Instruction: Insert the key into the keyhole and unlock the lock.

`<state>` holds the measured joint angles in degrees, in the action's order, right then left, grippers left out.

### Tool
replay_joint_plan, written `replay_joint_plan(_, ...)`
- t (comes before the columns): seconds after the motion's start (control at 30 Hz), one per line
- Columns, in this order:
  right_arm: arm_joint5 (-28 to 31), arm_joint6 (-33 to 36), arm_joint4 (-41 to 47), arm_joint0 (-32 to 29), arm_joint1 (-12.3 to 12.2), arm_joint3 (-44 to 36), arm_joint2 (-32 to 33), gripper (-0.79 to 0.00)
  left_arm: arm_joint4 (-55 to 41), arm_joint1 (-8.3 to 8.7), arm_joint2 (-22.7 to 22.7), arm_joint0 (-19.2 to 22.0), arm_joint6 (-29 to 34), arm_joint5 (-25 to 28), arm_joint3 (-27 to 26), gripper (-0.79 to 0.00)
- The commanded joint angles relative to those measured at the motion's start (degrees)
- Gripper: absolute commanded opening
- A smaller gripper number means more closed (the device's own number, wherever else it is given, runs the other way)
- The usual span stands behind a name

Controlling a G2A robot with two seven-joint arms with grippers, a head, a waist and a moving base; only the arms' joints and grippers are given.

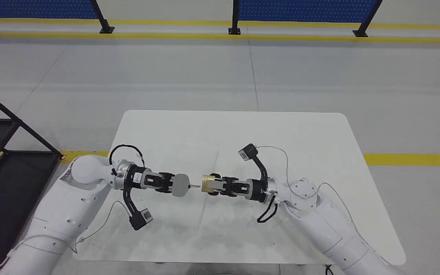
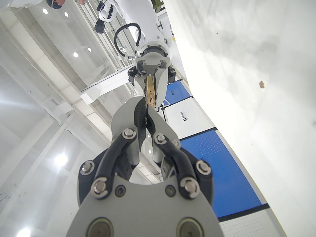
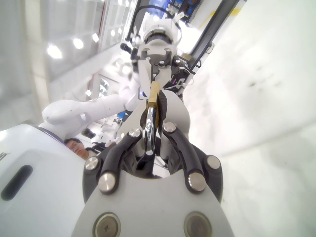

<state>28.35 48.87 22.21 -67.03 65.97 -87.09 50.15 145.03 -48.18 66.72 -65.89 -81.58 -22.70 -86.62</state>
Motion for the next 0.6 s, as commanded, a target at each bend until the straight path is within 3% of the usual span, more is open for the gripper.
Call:
replay_joint_plan(0.0, 0.27, -0.09, 0.2, -0.04, 0.08, 0.09, 0.02, -0.785, -0.17, 0.05, -0.12, 0.06, 0.11, -0.11, 0.14, -0.785)
replay_joint_plan(0.57, 0.89, 0.08, 0.89, 0.02, 0.67, 1.12, 0.16, -0.785, -1.14, 0.32, -1.05, 0.73, 0.7, -0.7, 1.0, -0.785)
